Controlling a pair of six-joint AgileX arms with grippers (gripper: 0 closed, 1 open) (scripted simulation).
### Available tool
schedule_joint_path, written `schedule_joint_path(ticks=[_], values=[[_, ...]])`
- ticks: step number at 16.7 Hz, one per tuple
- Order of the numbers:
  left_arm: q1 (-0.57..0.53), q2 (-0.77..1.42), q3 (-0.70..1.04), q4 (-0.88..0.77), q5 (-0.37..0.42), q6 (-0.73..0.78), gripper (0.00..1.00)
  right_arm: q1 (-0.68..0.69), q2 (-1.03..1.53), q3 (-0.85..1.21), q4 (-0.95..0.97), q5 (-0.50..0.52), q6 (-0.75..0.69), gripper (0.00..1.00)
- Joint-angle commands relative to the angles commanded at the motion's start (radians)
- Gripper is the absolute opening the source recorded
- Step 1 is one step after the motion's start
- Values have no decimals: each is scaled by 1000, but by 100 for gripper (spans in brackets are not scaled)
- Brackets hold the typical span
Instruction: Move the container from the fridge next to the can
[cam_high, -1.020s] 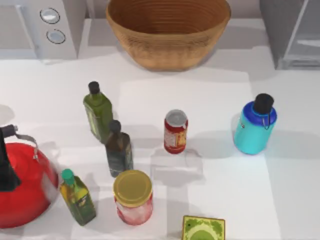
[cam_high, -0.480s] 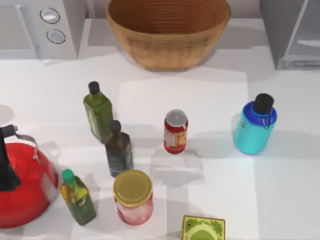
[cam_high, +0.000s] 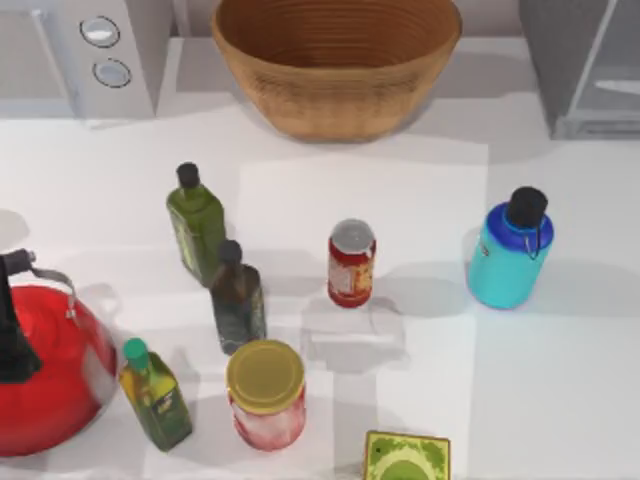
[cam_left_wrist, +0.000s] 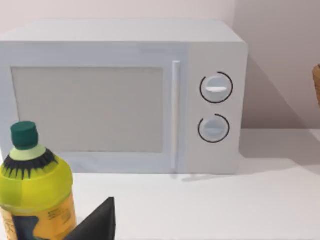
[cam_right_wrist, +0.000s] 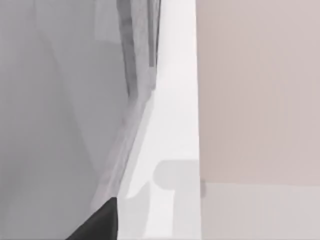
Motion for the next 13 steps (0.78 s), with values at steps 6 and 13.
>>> schedule_joint_path(ticks=[6,13], values=[[0,0,0,0,0,0,100,1,-8,-11,9,9,9,100],[0,0,0,0,0,0,100,350,-70,-118,143,275,250,100]])
